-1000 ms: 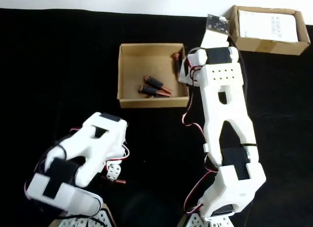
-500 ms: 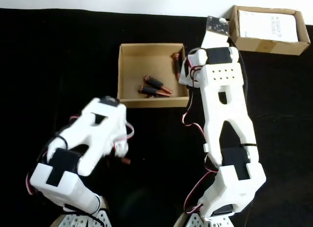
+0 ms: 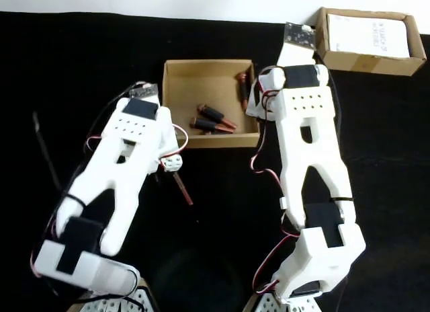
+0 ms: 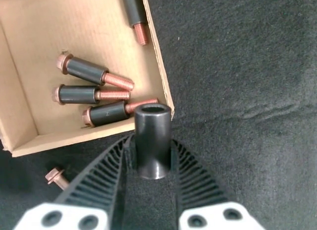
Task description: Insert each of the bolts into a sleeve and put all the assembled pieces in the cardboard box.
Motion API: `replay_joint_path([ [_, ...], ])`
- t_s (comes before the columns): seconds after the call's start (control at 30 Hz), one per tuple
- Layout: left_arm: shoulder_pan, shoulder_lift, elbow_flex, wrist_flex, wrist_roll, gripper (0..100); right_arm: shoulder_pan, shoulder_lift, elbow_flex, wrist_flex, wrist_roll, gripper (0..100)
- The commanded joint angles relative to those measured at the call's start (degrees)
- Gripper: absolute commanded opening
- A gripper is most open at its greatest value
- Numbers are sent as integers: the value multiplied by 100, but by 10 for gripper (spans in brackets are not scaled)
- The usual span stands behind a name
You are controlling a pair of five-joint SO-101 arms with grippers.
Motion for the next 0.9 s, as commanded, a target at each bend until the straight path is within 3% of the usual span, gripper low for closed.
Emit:
replay_joint_path([
  [0.0, 303, -541, 13, 167, 53, 9, 57, -444, -31, -22, 26, 8],
  [0.17, 505, -567, 347, 79, 167, 50, 48, -435, -13, 4, 26, 8],
  [0.37, 391, -92, 382, 44, 571, 296, -40, -444, -57, 13, 26, 8],
  [0.53, 365, 514, 330, -97, 545, 256, -75, -453, -57, 22, 26, 8],
  [0.7, -101, 998, 330, -703, 536, 173, -57, -453, -13, 22, 26, 8],
  [0.87, -303, 1103, 321, -1037, 527, 157, -75, -435, -13, 13, 26, 8],
])
